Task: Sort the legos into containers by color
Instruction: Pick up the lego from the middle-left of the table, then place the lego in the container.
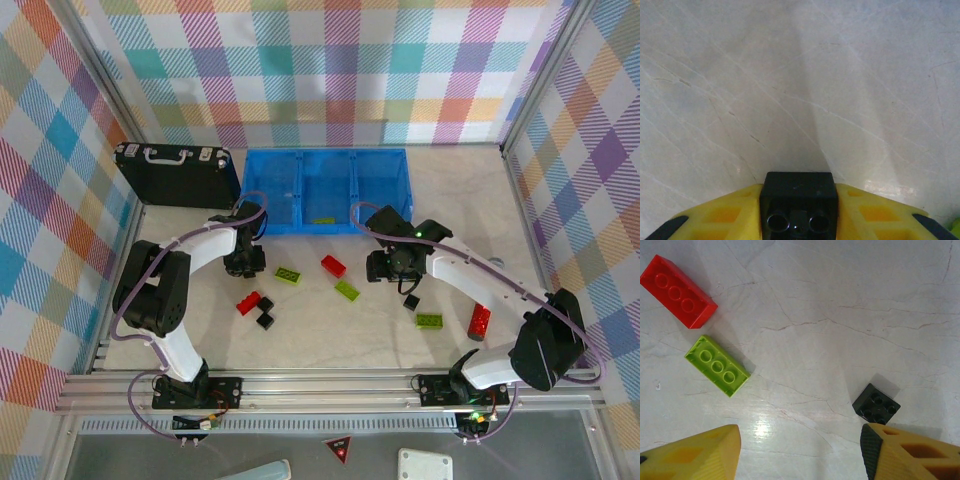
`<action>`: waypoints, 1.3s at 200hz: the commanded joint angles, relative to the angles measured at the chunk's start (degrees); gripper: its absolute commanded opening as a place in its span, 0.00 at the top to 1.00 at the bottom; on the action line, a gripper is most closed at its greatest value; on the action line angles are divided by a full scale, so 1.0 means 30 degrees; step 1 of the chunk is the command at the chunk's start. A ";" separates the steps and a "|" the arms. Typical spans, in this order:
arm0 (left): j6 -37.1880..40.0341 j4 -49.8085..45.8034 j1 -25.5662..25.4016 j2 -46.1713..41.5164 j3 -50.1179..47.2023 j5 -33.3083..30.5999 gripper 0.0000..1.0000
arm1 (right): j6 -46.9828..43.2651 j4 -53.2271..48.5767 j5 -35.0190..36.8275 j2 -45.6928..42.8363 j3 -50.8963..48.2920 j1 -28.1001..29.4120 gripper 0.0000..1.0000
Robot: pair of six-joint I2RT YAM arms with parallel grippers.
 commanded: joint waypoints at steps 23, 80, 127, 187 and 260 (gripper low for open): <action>-0.0048 0.0030 0.0140 -0.0249 0.0334 0.0184 0.68 | 0.0357 -0.0602 0.0244 -0.0317 0.0365 -0.0129 0.34; 0.0202 -0.0951 0.0140 -0.0783 0.1652 0.0239 0.68 | 0.0391 -0.0947 0.0444 -0.0460 0.0400 -0.0122 0.34; 0.0583 -0.1884 0.0125 -0.0574 0.3966 0.0357 0.68 | 0.0653 -0.1088 0.0525 -0.0915 -0.0068 -0.0129 0.34; 0.1022 -0.2465 0.0125 0.1066 0.7308 0.0354 0.68 | 0.1233 -0.1532 0.0629 -0.1731 -0.0767 -0.0104 0.34; 0.1399 -0.2755 0.0110 0.3900 1.1016 0.0057 0.68 | 0.1852 -0.2438 0.0942 -0.3072 -0.1441 -0.0103 0.34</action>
